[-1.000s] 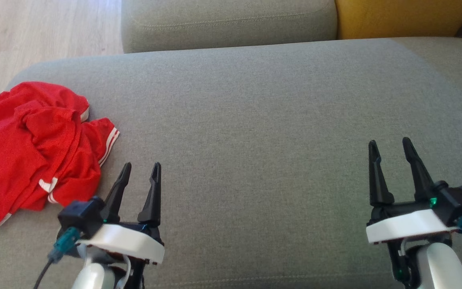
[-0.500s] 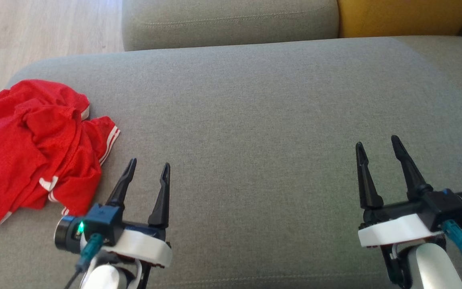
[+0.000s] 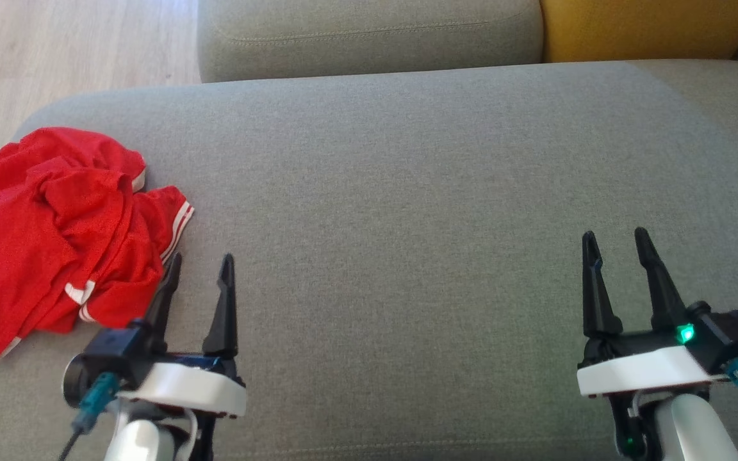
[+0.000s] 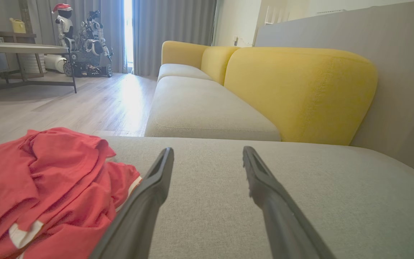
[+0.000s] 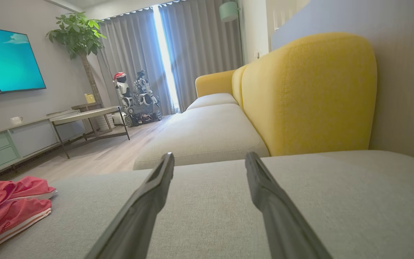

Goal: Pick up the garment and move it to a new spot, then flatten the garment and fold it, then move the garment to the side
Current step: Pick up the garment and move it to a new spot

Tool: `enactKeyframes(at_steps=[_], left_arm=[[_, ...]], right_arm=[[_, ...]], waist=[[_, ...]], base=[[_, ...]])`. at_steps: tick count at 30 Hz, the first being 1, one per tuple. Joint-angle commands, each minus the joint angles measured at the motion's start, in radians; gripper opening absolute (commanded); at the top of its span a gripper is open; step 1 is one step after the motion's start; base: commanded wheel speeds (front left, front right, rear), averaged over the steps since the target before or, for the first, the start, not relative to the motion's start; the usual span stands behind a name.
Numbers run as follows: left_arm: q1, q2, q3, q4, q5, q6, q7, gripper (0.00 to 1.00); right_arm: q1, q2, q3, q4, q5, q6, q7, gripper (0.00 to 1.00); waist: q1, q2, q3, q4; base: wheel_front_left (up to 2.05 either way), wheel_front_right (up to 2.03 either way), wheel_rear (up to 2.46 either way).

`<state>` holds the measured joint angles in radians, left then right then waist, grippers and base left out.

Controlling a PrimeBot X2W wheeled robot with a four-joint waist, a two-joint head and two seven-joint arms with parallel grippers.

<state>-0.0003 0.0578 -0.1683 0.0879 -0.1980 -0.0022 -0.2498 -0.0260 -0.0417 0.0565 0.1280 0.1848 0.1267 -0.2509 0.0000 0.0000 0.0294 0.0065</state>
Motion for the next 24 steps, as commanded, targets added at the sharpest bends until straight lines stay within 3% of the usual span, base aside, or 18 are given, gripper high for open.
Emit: enactKeyframes(at_steps=[1, 5, 14, 24], left_arm=[[-0.025, -0.002, 0.040, -0.028, -0.002, -0.005, -0.012, 1.00], [-0.024, -0.007, 0.064, 0.000, -0.008, -0.032, -0.012, 1.00], [-0.030, -0.007, 0.043, 0.028, -0.040, -0.032, -0.012, 1.00], [-0.047, -0.007, 0.059, 0.034, -0.048, -0.027, -0.012, 1.00]], right_arm=[[-0.010, -0.009, 0.024, -0.024, 0.010, 0.004, -0.011, 1.00], [-0.015, -0.009, 0.028, 0.005, 0.030, 0.004, -0.011, 1.00], [-0.023, -0.009, 0.028, 0.024, 0.023, 0.004, -0.011, 1.00], [-0.017, -0.009, 0.045, 0.017, 0.021, 0.004, -0.011, 1.00]], waist=[[0.0000, 0.0000, 0.000, 0.000], [0.0000, 0.0000, -0.001, 0.001], [0.0000, 0.0000, -0.002, 0.007], [0.0000, 0.0000, 0.003, 0.094]], base=[[0.00, 0.00, 0.00], [0.00, 0.00, 0.00], [0.00, 0.00, 0.00], [0.00, 0.00, 0.00]])
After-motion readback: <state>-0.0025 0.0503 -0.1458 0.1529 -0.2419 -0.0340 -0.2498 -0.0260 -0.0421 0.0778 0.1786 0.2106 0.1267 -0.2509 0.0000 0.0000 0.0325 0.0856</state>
